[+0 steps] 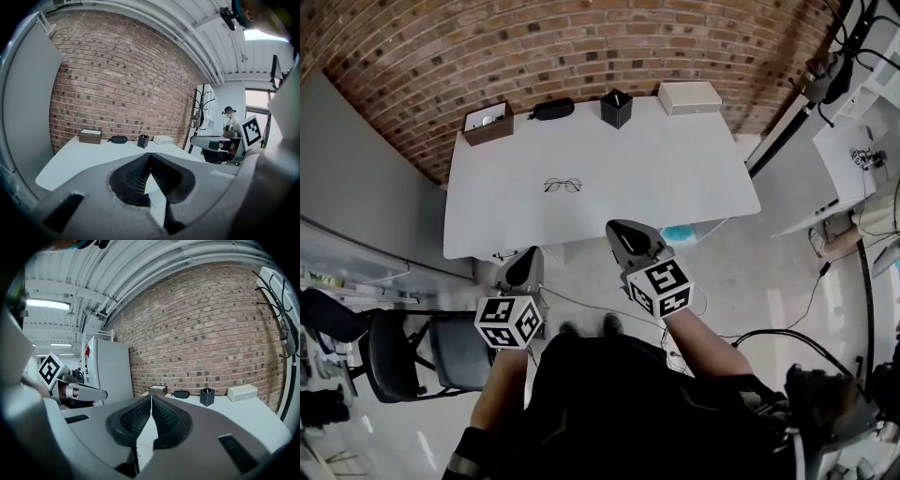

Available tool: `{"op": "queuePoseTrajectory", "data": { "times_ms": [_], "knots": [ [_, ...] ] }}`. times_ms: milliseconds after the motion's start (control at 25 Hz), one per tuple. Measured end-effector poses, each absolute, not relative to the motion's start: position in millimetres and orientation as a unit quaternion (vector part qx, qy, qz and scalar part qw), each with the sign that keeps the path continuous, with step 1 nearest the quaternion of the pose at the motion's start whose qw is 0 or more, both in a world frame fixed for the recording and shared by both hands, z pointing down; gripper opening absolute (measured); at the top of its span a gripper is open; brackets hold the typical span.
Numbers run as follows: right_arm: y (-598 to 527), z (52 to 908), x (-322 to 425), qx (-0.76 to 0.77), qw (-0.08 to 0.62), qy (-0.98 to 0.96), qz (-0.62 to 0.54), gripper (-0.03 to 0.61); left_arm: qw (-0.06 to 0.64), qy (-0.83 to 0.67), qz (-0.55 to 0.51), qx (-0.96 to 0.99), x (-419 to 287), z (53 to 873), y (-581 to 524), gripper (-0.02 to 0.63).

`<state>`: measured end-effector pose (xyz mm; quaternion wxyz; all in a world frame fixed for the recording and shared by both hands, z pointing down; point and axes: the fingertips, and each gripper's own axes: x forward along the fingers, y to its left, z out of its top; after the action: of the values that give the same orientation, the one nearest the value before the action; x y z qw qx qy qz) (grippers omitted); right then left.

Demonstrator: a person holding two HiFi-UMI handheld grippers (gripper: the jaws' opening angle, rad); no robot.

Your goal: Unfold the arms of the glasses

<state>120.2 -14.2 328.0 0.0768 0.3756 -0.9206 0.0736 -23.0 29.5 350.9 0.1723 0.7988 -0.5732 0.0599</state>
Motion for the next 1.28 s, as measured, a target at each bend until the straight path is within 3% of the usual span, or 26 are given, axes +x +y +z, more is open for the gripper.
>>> {"op": "queuePoseTrajectory", "data": {
  "times_ms": [520, 1280],
  "knots": [
    [-97.6, 363.6, 67.5, 0.401, 0.125, -0.905, 0.073, 0.011, 0.184, -0.557, 0.065, 0.807, -74.4, 381.5, -62.1, 0.009],
    [-194.6, 484.4, 10.6, 0.434, 0.253, -0.855, 0.127, 0.012, 0.251, -0.487, 0.146, 0.824, -115.4, 503.8, -186.3, 0.011]
  ]
}}
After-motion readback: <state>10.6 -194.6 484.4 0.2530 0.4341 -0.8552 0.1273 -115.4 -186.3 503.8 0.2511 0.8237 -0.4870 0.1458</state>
